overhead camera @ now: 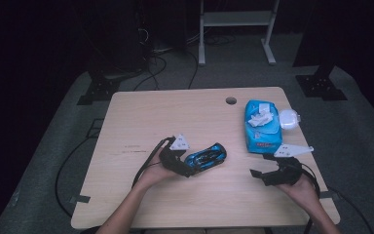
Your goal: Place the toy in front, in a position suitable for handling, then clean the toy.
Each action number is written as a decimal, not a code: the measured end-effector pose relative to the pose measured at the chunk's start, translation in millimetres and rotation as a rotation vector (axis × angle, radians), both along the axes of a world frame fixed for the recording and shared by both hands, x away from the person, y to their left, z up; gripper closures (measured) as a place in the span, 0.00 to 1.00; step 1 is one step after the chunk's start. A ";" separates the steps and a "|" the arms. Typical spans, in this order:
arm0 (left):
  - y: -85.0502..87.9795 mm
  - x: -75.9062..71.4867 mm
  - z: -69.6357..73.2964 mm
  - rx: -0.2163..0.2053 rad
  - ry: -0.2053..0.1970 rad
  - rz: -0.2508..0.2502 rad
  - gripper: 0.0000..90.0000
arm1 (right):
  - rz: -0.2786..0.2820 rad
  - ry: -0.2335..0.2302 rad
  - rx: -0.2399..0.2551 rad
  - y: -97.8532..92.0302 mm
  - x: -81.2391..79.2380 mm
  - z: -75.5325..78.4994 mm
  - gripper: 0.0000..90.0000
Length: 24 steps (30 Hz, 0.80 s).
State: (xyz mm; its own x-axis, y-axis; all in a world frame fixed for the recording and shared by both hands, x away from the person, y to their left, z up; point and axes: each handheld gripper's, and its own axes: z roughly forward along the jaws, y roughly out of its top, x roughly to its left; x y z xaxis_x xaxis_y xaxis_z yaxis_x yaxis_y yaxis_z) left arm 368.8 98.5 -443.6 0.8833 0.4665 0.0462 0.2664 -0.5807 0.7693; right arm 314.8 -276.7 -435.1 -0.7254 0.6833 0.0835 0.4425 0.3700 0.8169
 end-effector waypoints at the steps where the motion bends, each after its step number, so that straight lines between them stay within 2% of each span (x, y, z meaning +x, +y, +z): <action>1: 3.6 -1.5 0.2 -0.006 -0.011 0.005 0.10 | -0.001 0.000 -0.003 -0.6 2.5 3.2 0.16; 3: 7.2 -2.7 0.6 -0.017 -0.015 0.014 0.10 | -0.002 -0.004 -0.007 -1.0 5.7 7.8 0.16; 4: 13.6 -4.2 1.4 -0.053 -0.016 0.035 0.09 | -0.005 -0.021 -0.012 0.0 13.5 18.3 0.16; 6: 16.7 -5.3 0.7 -0.073 -0.018 0.046 0.09 | -0.006 -0.032 -0.021 2.0 20.8 26.0 0.16; 7: 16.7 -5.3 0.7 -0.073 -0.018 0.046 0.09 | -0.006 -0.032 -0.021 2.0 20.8 26.0 0.16; 9: 17.4 -7.3 -0.4 -0.073 -0.020 0.040 0.09 | -0.007 -0.047 -0.030 6.0 35.9 36.9 0.16; 11: 16.9 -8.0 0.1 -0.071 -0.025 0.038 0.09 | -0.008 -0.047 -0.035 7.0 39.4 38.9 0.16; 12: 16.3 -9.1 2.1 -0.074 -0.036 0.034 0.09 | -0.013 -0.053 -0.045 9.8 49.7 44.1 0.16; 14: 15.5 -10.2 2.7 -0.089 -0.043 0.033 0.09 | -0.019 -0.062 -0.049 11.2 57.4 48.0 0.16; 15: 15.7 -10.3 2.8 -0.081 -0.045 0.027 0.09 | -0.028 -0.065 -0.049 11.5 61.7 50.1 0.16; 17: 15.1 -11.2 1.8 -0.088 -0.040 0.030 0.09 | -0.031 -0.065 -0.052 12.1 66.5 51.6 0.16; 18: 14.9 -12.0 0.6 -0.078 -0.042 0.029 0.09 | -0.047 -0.070 -0.062 12.9 76.4 53.9 0.16; 19: 14.9 -12.0 0.6 -0.078 -0.042 0.029 0.09 | -0.047 -0.070 -0.062 12.9 76.4 53.9 0.16; 20: 15.1 -12.4 -0.5 -0.066 -0.045 0.031 0.09 | -0.061 -0.062 -0.070 13.7 84.3 54.4 0.16; 24: 16.7 -12.1 -0.5 -0.068 -0.049 0.034 0.09 | -0.081 -0.064 -0.078 13.9 93.4 52.5 0.16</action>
